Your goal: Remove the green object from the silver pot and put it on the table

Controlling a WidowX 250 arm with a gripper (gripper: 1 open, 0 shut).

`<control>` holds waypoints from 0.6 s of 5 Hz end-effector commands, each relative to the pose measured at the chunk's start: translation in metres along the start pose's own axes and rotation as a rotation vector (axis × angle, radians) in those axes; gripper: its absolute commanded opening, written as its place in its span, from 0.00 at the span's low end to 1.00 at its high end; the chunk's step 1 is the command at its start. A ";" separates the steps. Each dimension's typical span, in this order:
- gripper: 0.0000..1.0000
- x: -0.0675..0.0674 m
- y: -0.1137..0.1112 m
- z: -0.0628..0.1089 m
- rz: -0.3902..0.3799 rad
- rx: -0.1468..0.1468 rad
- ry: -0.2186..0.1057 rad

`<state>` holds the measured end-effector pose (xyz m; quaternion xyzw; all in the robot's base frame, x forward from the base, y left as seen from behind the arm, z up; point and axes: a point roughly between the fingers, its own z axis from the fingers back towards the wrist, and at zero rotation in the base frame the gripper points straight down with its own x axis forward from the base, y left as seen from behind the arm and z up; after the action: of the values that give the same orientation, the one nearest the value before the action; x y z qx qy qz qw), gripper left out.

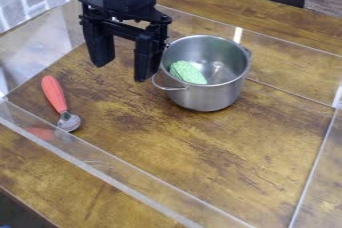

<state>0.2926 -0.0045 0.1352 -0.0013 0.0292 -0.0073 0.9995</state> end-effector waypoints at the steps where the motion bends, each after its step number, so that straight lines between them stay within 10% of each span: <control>1: 1.00 -0.001 -0.001 -0.008 0.005 -0.003 0.026; 3: 1.00 0.024 -0.016 -0.007 0.082 -0.025 0.001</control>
<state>0.3087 -0.0161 0.1108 -0.0105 0.0584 0.0408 0.9974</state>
